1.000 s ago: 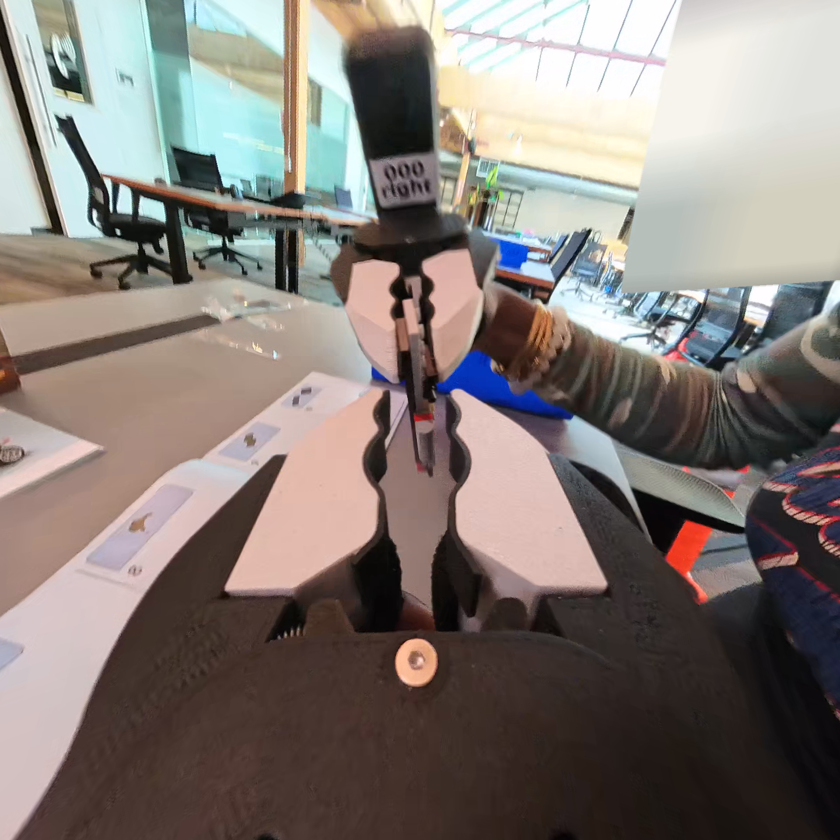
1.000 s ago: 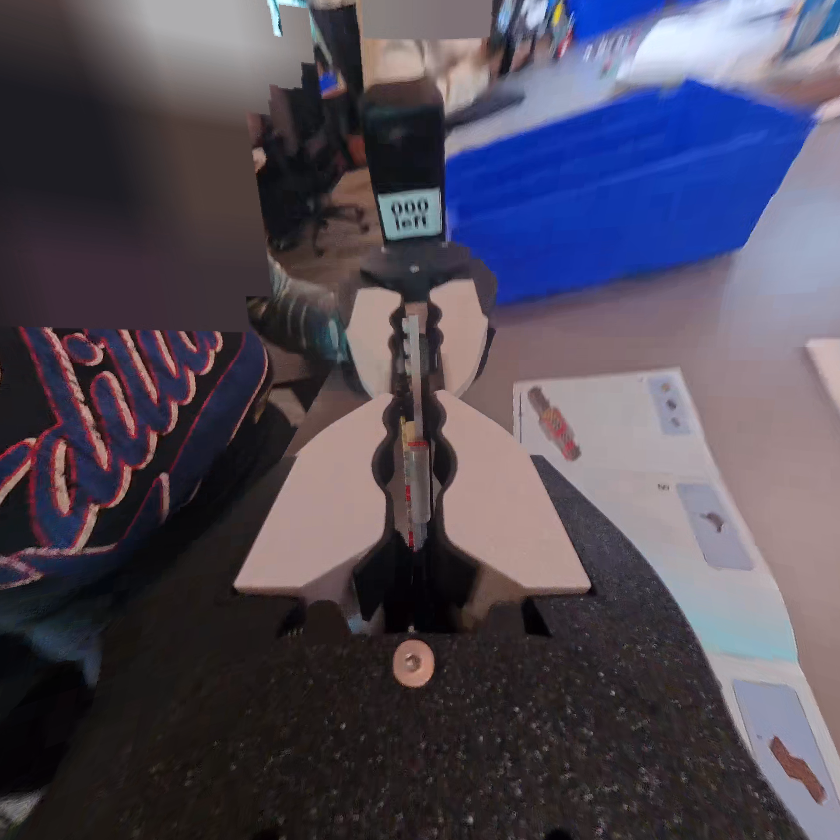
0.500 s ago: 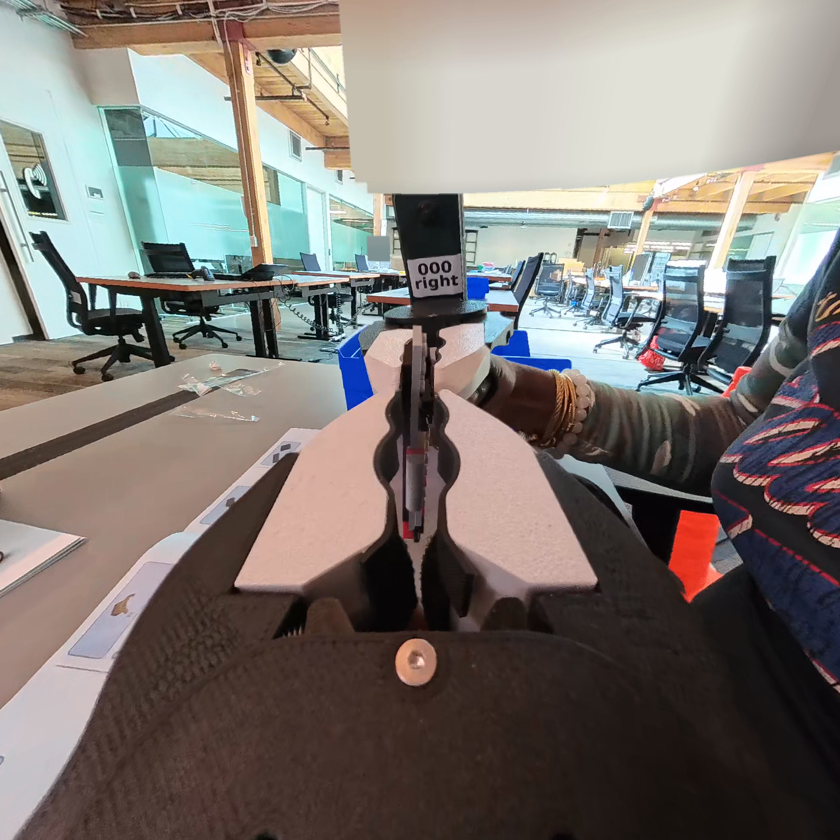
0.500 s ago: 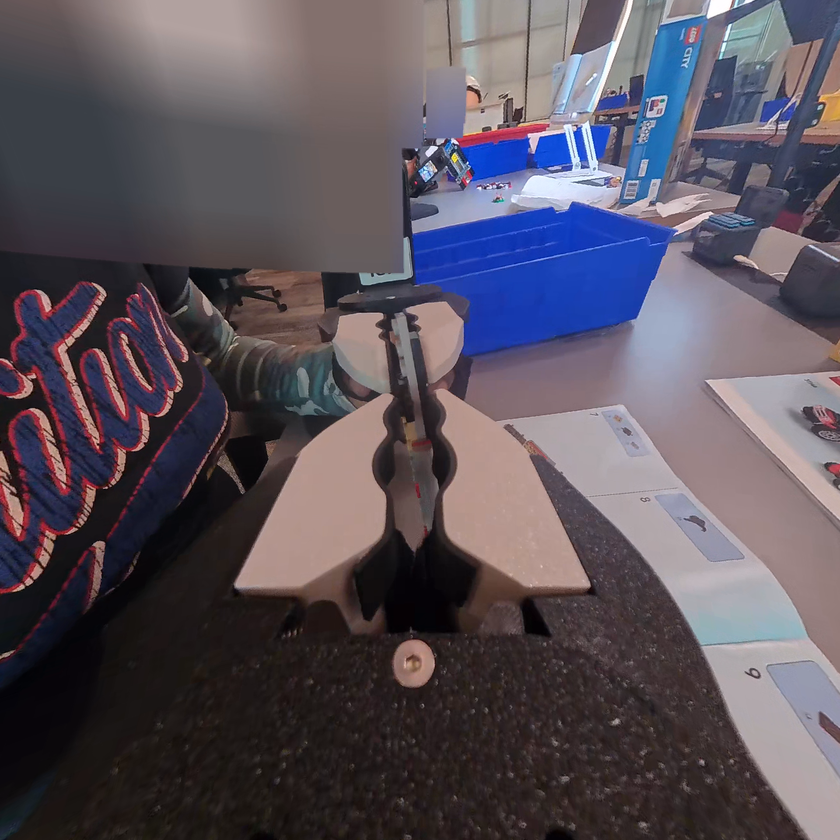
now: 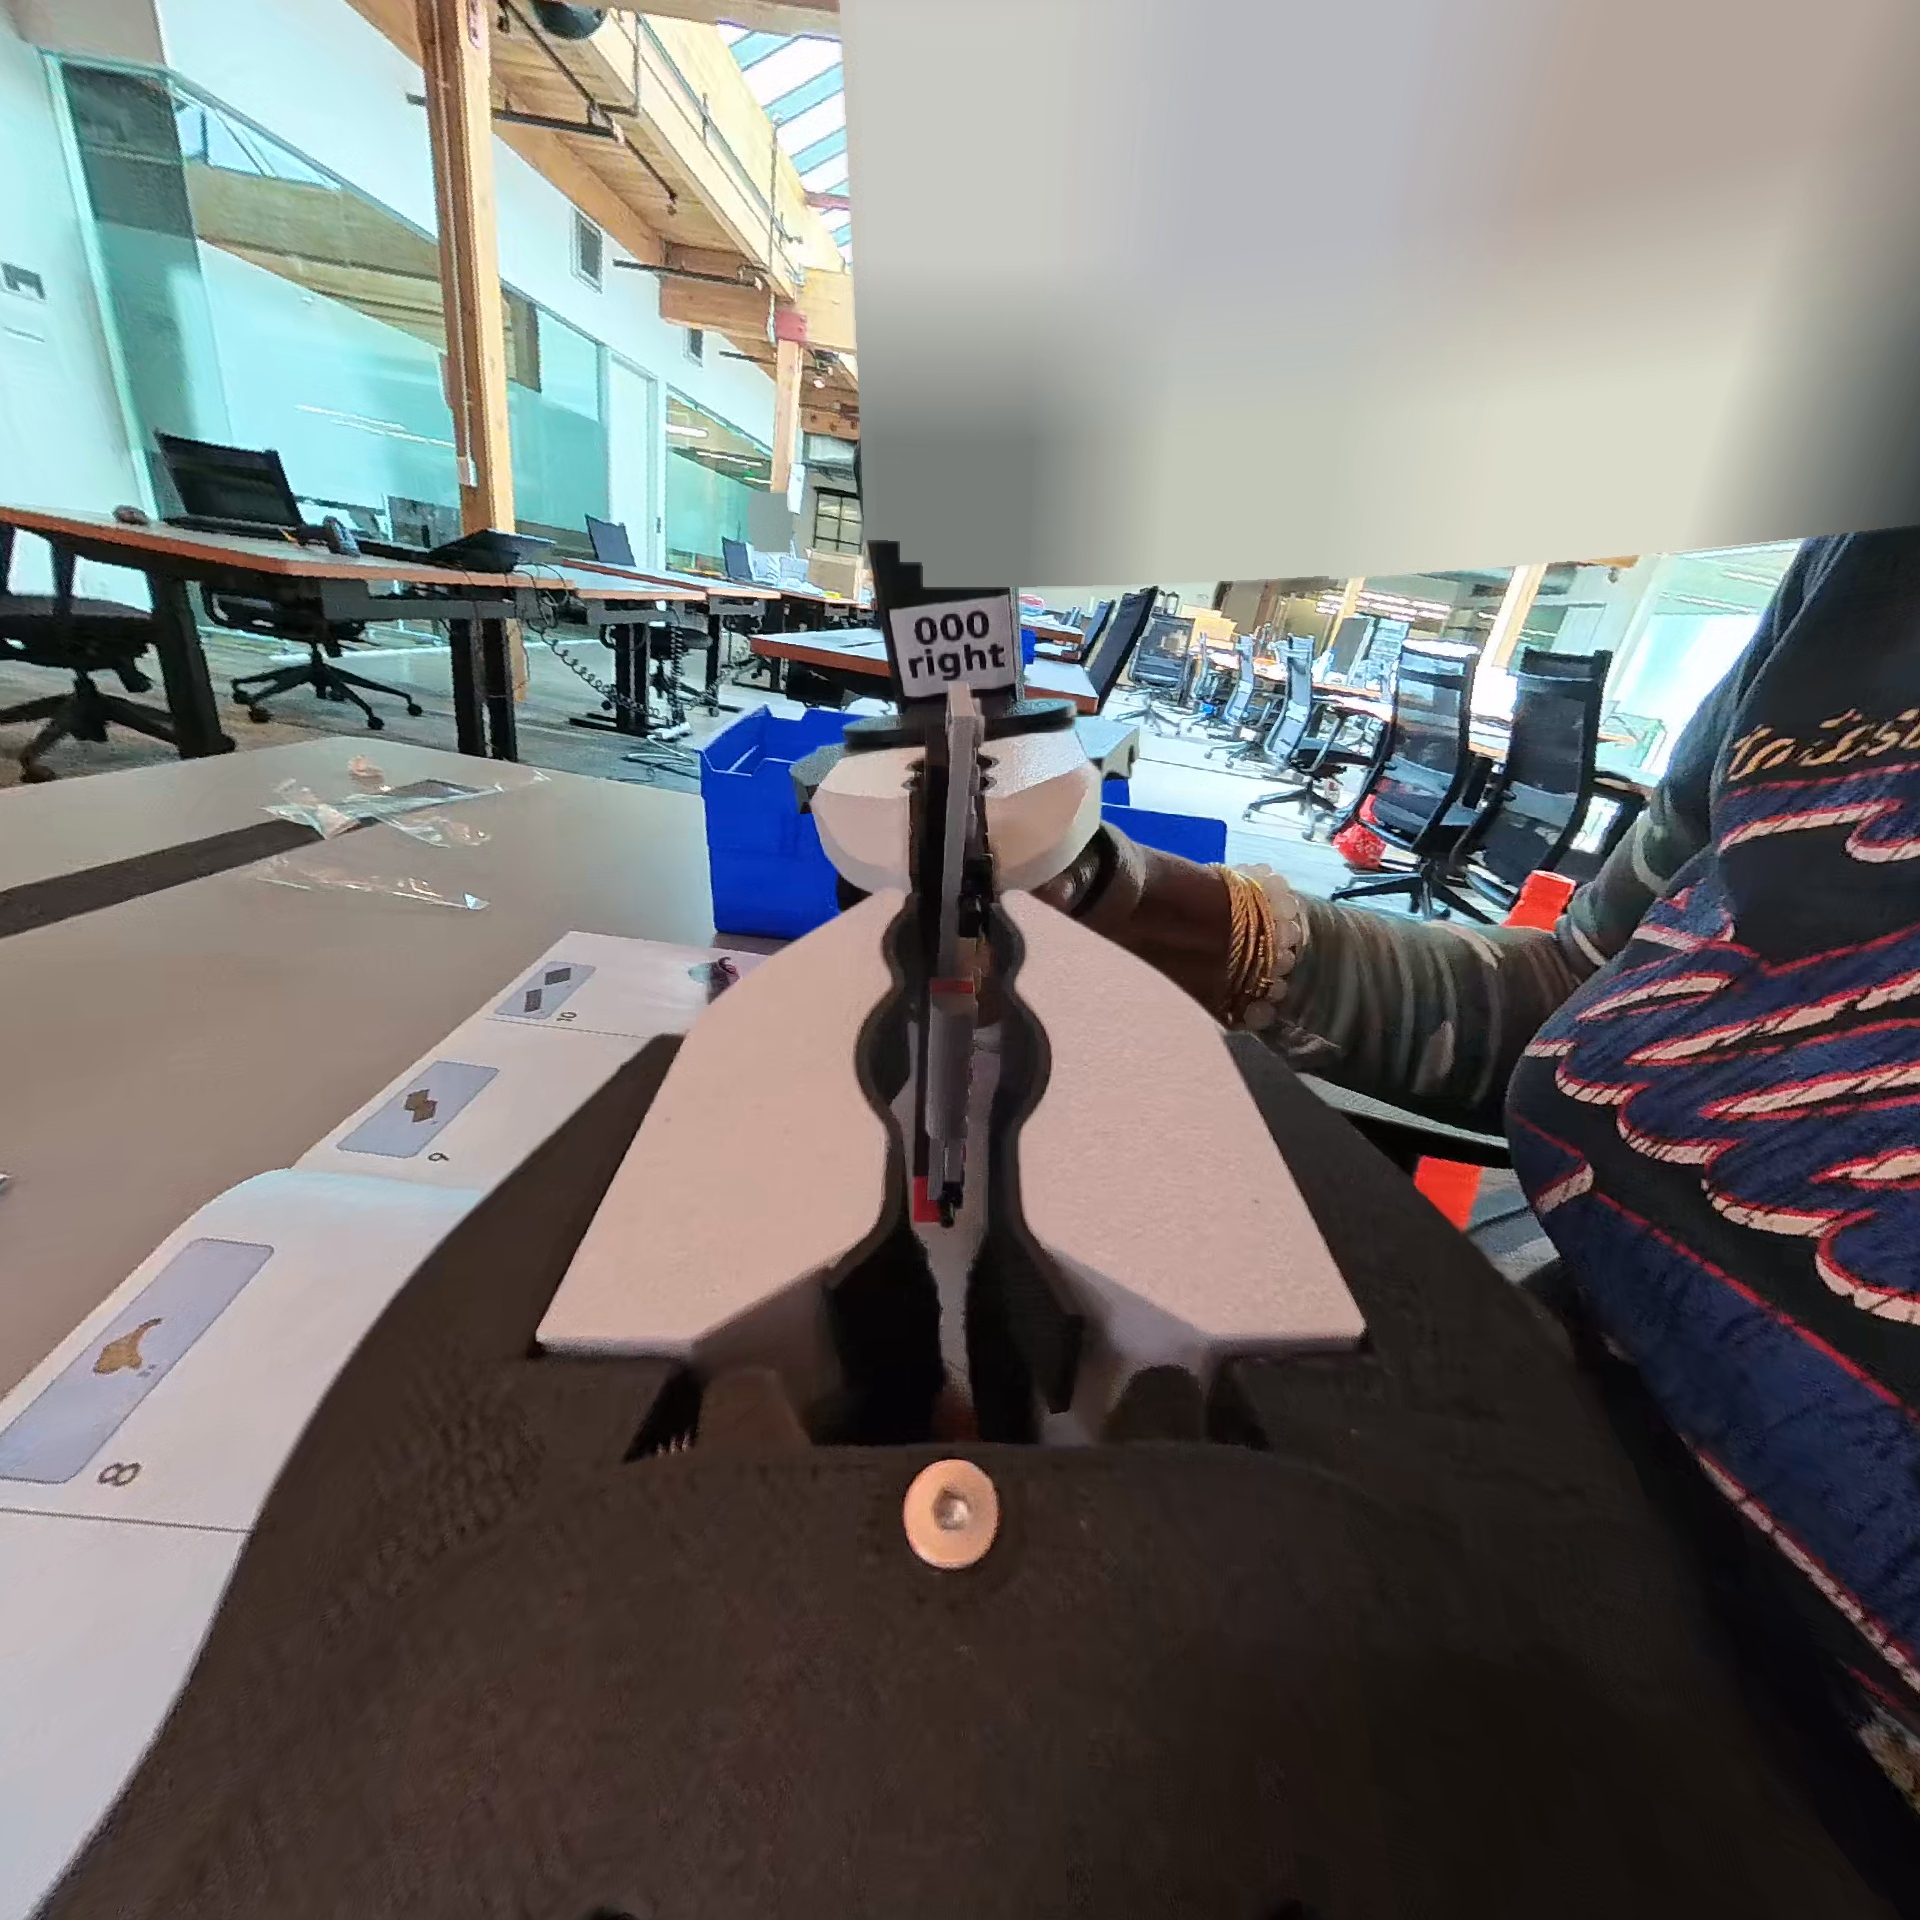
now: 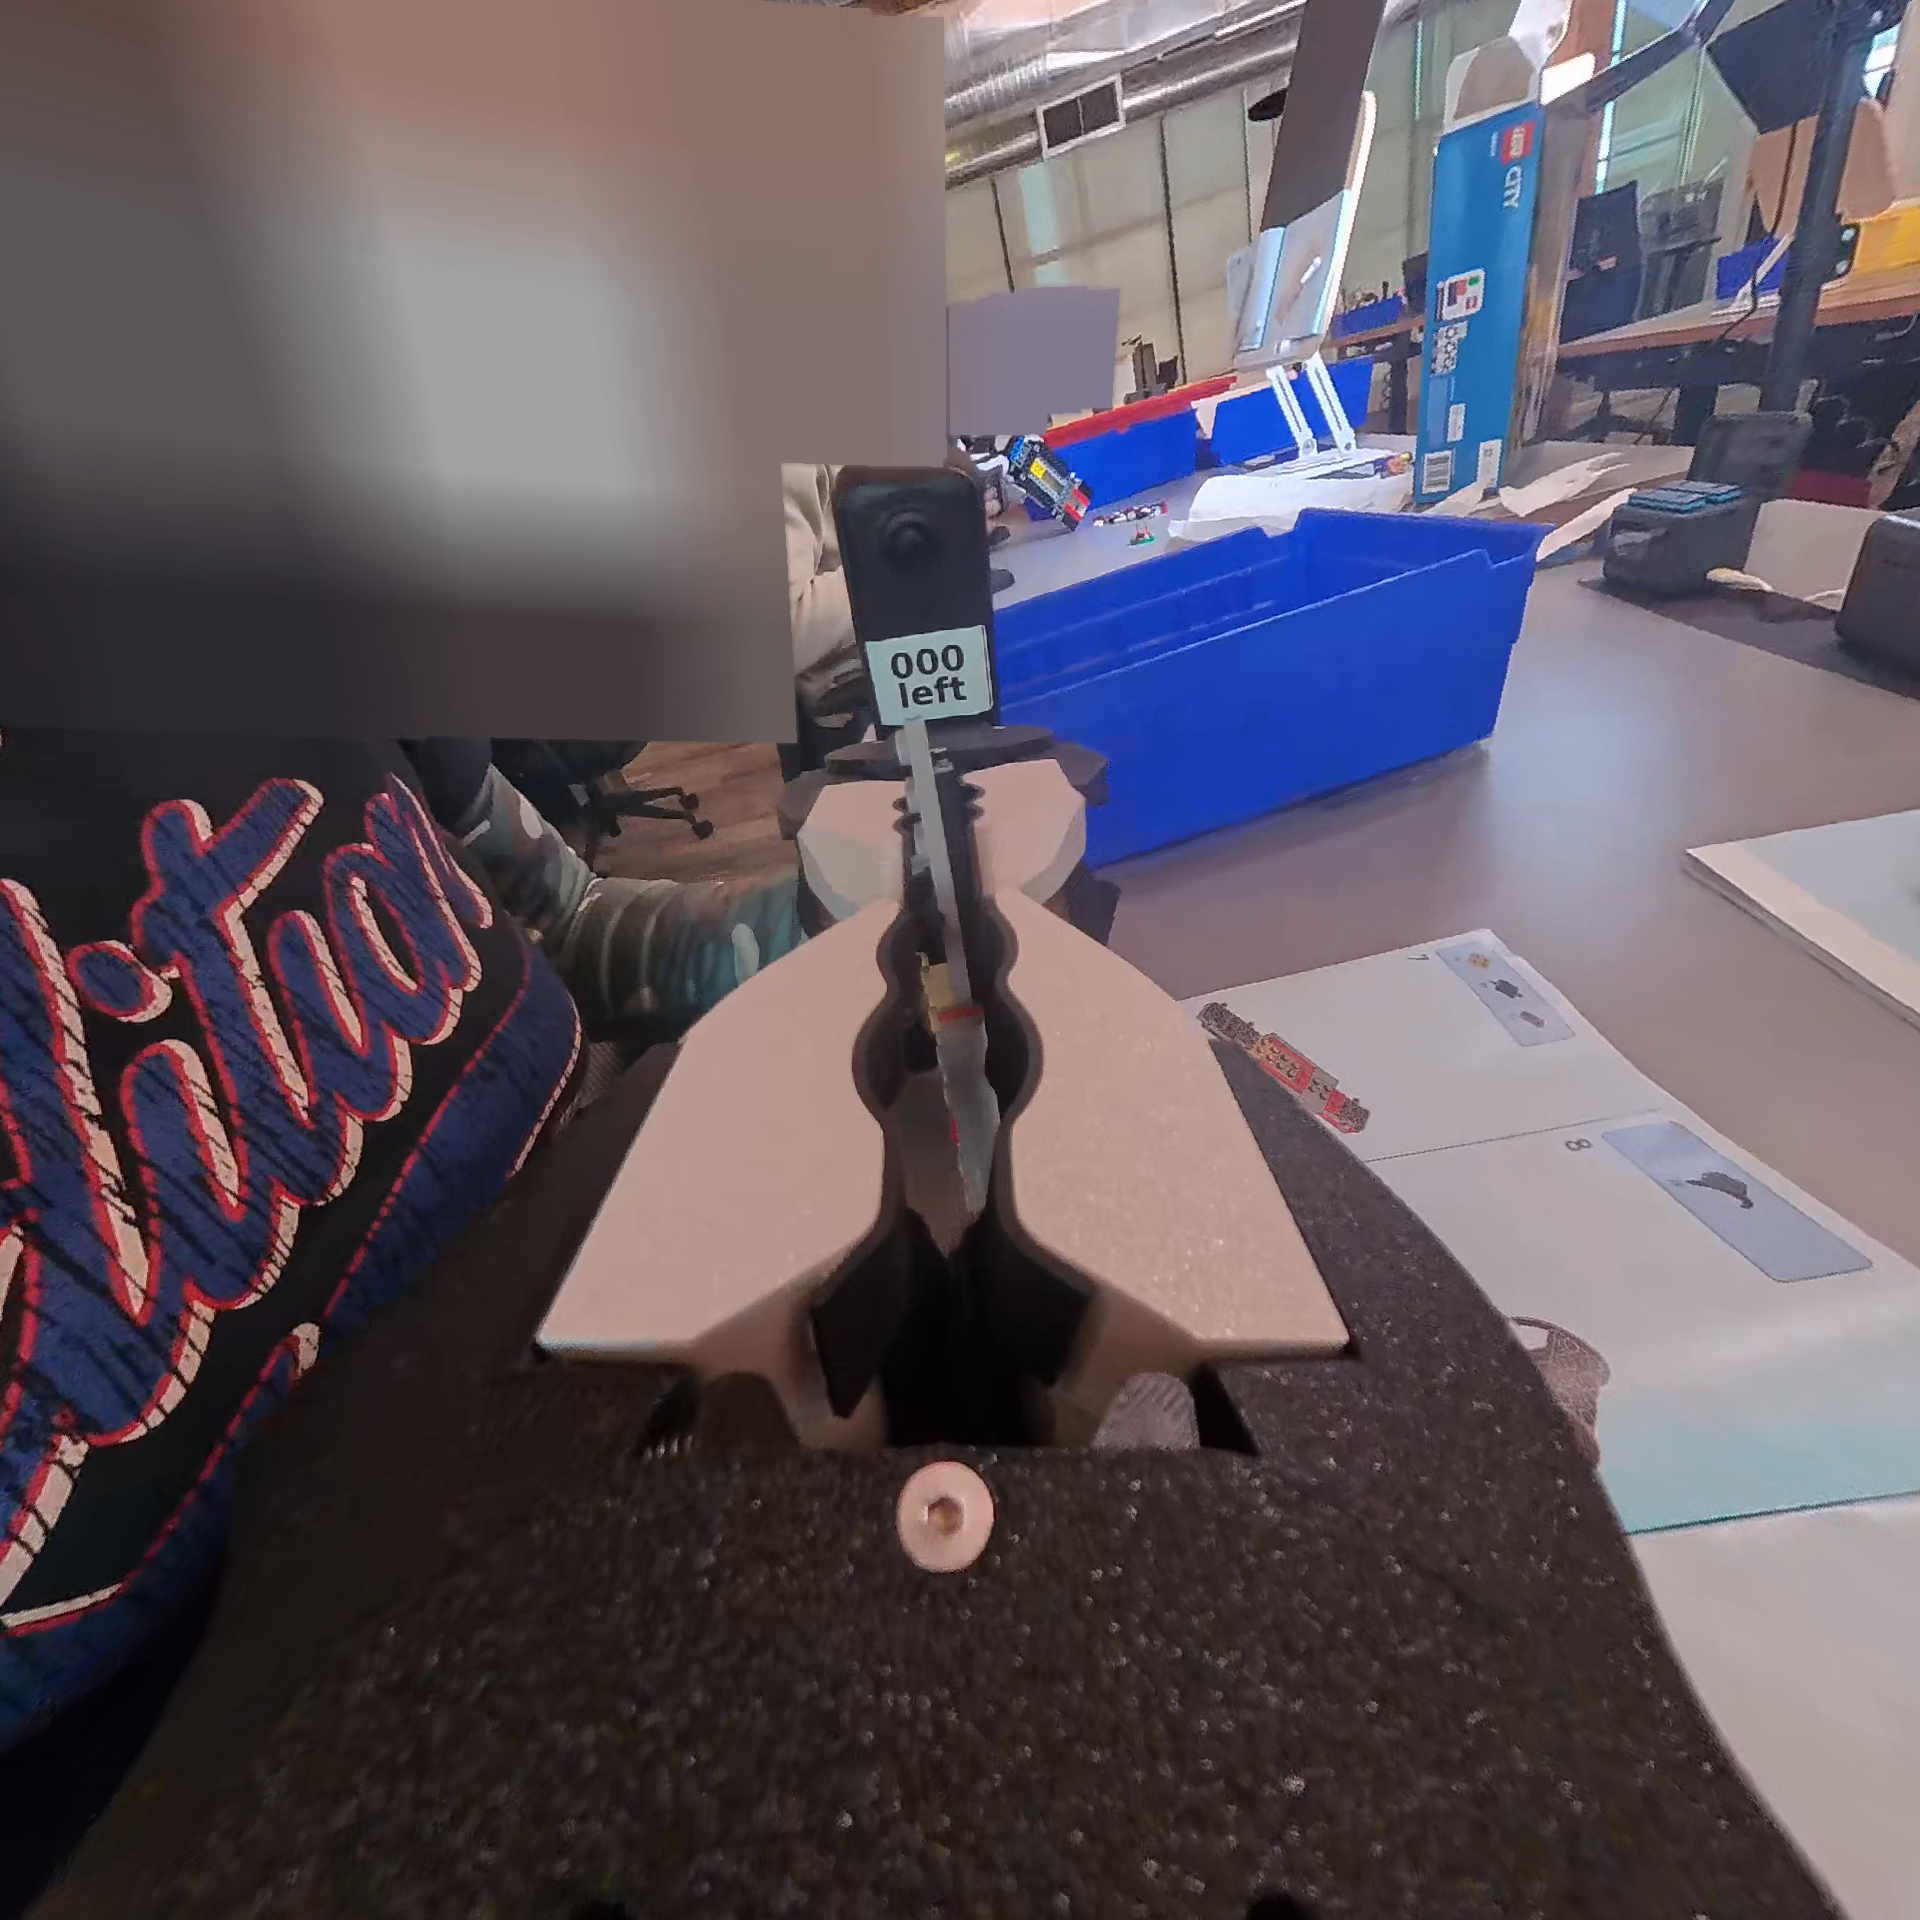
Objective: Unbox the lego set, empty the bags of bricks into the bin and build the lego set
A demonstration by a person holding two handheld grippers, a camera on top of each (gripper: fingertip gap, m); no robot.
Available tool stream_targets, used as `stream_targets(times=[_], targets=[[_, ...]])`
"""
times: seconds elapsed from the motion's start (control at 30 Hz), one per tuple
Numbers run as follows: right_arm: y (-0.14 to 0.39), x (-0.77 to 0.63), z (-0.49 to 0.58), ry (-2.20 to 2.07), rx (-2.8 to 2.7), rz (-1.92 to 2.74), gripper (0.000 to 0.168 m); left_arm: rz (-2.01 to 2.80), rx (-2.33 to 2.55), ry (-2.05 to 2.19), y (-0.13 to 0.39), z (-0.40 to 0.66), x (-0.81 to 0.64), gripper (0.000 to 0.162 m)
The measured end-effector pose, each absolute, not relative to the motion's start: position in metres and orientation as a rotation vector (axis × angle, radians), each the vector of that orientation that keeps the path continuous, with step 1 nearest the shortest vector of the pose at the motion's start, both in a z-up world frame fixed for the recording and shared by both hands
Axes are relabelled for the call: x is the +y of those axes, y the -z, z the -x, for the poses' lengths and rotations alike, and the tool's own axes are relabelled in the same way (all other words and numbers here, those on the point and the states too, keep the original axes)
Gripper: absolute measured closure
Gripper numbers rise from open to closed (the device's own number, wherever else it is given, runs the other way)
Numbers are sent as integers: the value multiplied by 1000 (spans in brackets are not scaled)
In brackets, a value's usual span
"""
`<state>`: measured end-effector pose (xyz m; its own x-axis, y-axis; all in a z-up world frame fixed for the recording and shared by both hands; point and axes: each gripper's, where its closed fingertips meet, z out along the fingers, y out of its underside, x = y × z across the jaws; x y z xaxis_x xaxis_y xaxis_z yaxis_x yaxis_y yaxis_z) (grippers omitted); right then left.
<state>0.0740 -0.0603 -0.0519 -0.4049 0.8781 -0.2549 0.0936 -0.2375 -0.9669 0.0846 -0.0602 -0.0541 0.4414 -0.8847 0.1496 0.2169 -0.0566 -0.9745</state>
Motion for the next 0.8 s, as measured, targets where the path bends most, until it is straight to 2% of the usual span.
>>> stream_targets(times=[0.27,0.3,0.33,0.4,0.57,0.63,0.67,0.73,0.8], targets=[[55,-62,-79,-1781,-1445,1227,157,1342,651,1122,57,-89,-63,151],[54,-63,-79,-1812,-1441,1228,147,1350,654,1135,58,-90,-63,152],[53,-63,-80,-1837,-1431,1224,145,1364,662,1135,60,-91,-63,152],[54,-65,-80,-1836,-1447,1191,157,1371,677,1139,63,-93,-64,152],[51,-60,-79,-1778,-1370,1155,157,1374,656,1126,62,-92,-60,151],[49,-57,-78,-1832,-1288,1166,157,1405,667,1102,66,-93,-58,134],[51,-58,-78,-1825,-1289,1175,157,1406,684,1100,67,-95,-60,134],[55,-62,-76,-1808,-1310,1177,157,1390,686,1074,67,-95,-59,150],[54,-62,-75,-1810,-1290,1176,157,1375,684,1067,65,-94,-60,151]])
